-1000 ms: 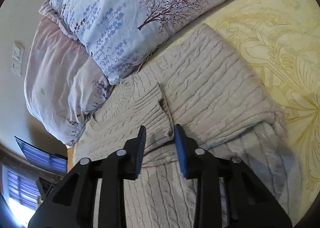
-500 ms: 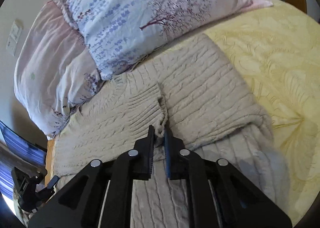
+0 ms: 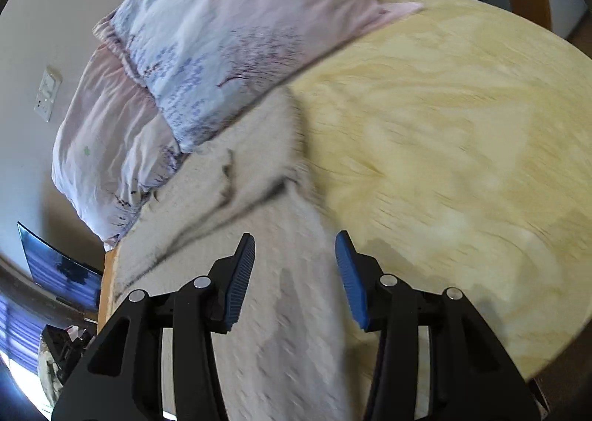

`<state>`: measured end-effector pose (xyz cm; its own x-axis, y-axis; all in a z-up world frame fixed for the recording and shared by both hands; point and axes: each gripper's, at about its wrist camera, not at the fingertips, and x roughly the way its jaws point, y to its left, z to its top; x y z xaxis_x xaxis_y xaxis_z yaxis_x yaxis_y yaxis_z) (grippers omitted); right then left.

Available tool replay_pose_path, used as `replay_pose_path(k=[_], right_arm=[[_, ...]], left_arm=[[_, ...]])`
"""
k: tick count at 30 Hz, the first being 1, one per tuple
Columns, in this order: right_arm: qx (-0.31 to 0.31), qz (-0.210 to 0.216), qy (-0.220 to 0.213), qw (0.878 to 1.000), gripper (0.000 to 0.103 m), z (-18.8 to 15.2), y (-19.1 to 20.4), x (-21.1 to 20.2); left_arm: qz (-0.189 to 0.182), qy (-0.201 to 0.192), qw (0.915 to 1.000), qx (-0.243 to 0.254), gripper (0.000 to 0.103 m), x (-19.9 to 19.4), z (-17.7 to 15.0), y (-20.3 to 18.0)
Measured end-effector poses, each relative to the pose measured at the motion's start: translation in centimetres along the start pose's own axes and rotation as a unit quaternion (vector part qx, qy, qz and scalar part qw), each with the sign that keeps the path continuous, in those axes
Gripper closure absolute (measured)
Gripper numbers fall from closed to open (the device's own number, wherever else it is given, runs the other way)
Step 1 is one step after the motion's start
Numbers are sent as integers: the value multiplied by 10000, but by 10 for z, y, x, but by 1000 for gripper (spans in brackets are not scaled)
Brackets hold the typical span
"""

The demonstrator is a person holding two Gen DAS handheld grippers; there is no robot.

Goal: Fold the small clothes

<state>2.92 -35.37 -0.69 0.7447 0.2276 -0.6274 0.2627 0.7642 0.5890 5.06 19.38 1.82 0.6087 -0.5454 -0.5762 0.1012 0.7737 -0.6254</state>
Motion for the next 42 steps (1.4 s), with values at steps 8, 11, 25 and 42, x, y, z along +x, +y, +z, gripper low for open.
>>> replay_pose_path(k=[8, 11, 25, 42], right_arm=[[116, 644, 519, 9965, 56, -26, -24, -6], [45, 998, 697, 9926, 57, -37, -22, -8], [-365, 2178, 1151, 9685, 59, -95, -48, -44], [-400, 2356, 1585, 9580, 59, -122, -61, -5]], left_arm=[[-158, 111, 9997, -151, 42, 0, -32, 4], [-352, 122, 9991, -191, 43, -3, -39, 2], [-1742, 53, 9840, -376, 58, -34, -97, 20], [-1436, 582, 9874, 306, 51, -9, -132, 14]])
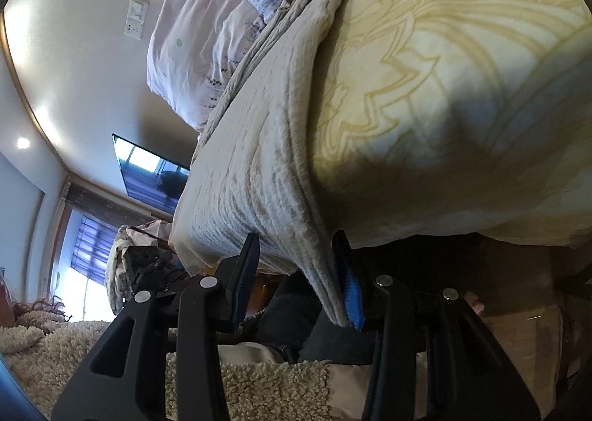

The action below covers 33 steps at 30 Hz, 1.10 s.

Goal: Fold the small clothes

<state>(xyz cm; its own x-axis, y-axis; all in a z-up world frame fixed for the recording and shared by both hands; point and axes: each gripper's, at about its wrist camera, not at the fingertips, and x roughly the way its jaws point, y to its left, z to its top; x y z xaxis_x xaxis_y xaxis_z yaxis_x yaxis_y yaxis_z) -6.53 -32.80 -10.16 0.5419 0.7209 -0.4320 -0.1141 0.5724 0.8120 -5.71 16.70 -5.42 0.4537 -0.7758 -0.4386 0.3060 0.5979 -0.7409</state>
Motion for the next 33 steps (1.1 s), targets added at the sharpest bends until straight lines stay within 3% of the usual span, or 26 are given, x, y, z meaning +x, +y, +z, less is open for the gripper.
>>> replay_pose_path(k=[3, 5, 7, 8, 9, 11, 17, 22, 26, 33], right_arm=[[-61, 11, 25, 10000, 61, -1, 4, 2], [-125, 56, 63, 9999, 71, -2, 6, 3], [-246, 105, 128, 9996, 82, -3, 12, 4], [-312, 146, 174, 9993, 91, -3, 16, 5], [-388, 190, 206, 9989, 92, -3, 20, 5], [-610, 295, 186, 9975, 94, -2, 32, 0], [-1289, 399, -460, 9898, 95, 16, 77, -25], [-1883, -122, -1141, 9754, 95, 35, 113, -34], [-2077, -578, -1588, 9635, 95, 53, 124, -34], [-2159, -1299, -2126, 9441, 95, 89, 129, -27]], left_arm=[[60, 215, 9997, 41, 51, 9, -3, 1], [59, 297, 9995, 14, 56, 13, -4, 3], [6, 330, 9994, -39, 64, 16, -4, 5], [-21, 358, 9993, -54, 74, 18, -3, 5], [-63, 413, 9991, -48, 85, 19, -2, 5], [-100, 480, 9988, 59, 92, 17, -2, 1], [-289, 271, 9966, 718, 95, -4, 12, -29], [-325, -310, 9945, 946, 96, -24, 44, -46], [-116, -825, 9924, 908, 96, -37, 77, -49], [605, -1162, 9867, 965, 96, -19, 137, -61]])
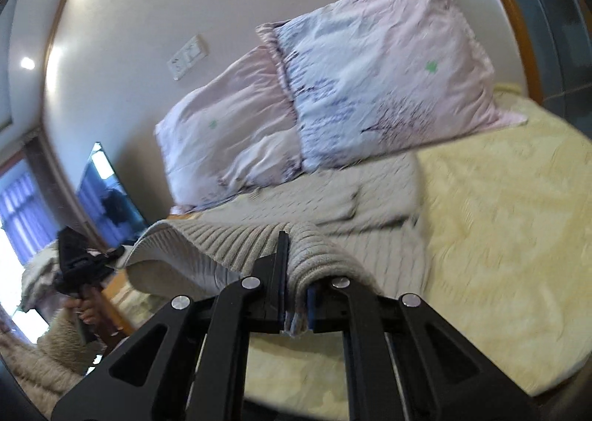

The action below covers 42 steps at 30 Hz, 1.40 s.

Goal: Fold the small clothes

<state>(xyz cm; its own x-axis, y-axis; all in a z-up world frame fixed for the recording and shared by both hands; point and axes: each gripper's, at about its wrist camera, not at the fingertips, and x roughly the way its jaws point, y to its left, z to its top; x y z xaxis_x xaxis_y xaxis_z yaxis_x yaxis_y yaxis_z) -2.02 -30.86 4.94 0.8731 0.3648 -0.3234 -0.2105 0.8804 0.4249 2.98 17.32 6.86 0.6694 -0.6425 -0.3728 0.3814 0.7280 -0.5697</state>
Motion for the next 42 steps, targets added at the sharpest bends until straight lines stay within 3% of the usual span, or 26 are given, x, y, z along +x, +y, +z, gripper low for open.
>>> replay_pose_path(k=[6, 18, 28, 32, 34, 35, 36, 37, 38, 39, 42], right_arm=[[-332, -516, -134, 9980, 95, 21, 5, 29], [-220, -658, -514, 9963, 96, 77, -8, 78], [836, -1081, 233, 9903, 96, 73, -55, 155], [1127, -1393, 664, 9816, 95, 74, -69, 185], [1388, -1366, 873, 9770, 86, 75, -77, 195], [1620, -1311, 972, 9732, 76, 76, -83, 199], [1769, -1300, 996, 9705, 59, 78, -85, 198], [1882, -1321, 938, 9687, 48, 80, -87, 194], [1924, -1410, 716, 9685, 30, 83, -87, 183], [1873, -1478, 519, 9697, 25, 86, -86, 174], [1566, -1642, 259, 9736, 27, 89, -83, 142]], left_arm=[[496, -57, 9987, -48, 97, 30, 42, 4], [933, -282, 9952, 55, 97, 89, 117, 7], [1208, 164, 9918, -386, 97, 155, 124, 54], [1218, 493, 9867, -957, 95, 182, 120, 84], [1216, 591, 9833, -1216, 92, 191, 118, 94], [1204, 632, 9817, -1336, 86, 194, 118, 98], [1156, 653, 9811, -1407, 77, 195, 119, 99], [1133, 620, 9812, -1431, 69, 192, 119, 98], [1181, 545, 9815, -1402, 47, 186, 121, 95], [1219, 433, 9827, -1328, 38, 179, 122, 91], [1204, 289, 9871, -1011, 38, 154, 123, 82]])
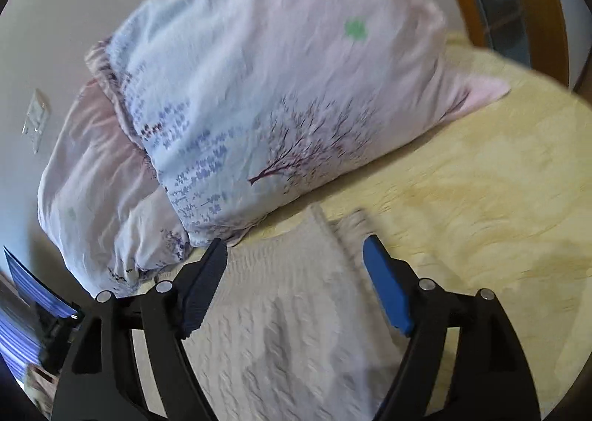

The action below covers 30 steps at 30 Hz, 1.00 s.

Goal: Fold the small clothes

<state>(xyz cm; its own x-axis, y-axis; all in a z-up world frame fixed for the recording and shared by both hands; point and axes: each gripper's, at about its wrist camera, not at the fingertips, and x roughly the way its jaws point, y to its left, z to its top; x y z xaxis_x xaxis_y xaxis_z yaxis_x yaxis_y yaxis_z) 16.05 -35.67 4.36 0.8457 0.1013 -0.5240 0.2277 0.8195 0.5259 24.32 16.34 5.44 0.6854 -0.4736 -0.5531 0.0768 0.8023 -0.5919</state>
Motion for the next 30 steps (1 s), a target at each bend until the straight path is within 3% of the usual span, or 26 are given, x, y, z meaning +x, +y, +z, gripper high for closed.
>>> replay_pose_path(k=[6, 11, 16, 23, 25, 27, 30], right_arm=[[-390, -270, 230, 9986, 53, -20, -19, -28], [-644, -322, 539, 9959, 57, -42, -26, -36], [-862, -296, 676, 9935, 62, -55, -22, -38], [-1061, -331, 836, 9903, 73, -66, -18, -32], [-1135, -368, 808, 9896, 85, -68, -16, -32], [-1192, -374, 769, 9892, 91, -69, -14, -33], [-1236, -418, 623, 9895, 92, -67, -11, -39]], left_arm=[[168, 91, 9984, 539, 38, -37, -23, 1], [384, 249, 9956, 815, 40, -48, -45, 4], [395, 416, 9954, 761, 47, -47, -60, 12], [402, 657, 9941, 757, 64, -37, -75, 14], [452, 685, 9935, 784, 72, -35, -78, 13], [512, 756, 9927, 782, 94, -33, -79, 16], [425, 753, 9941, 658, 96, -36, -79, 21]])
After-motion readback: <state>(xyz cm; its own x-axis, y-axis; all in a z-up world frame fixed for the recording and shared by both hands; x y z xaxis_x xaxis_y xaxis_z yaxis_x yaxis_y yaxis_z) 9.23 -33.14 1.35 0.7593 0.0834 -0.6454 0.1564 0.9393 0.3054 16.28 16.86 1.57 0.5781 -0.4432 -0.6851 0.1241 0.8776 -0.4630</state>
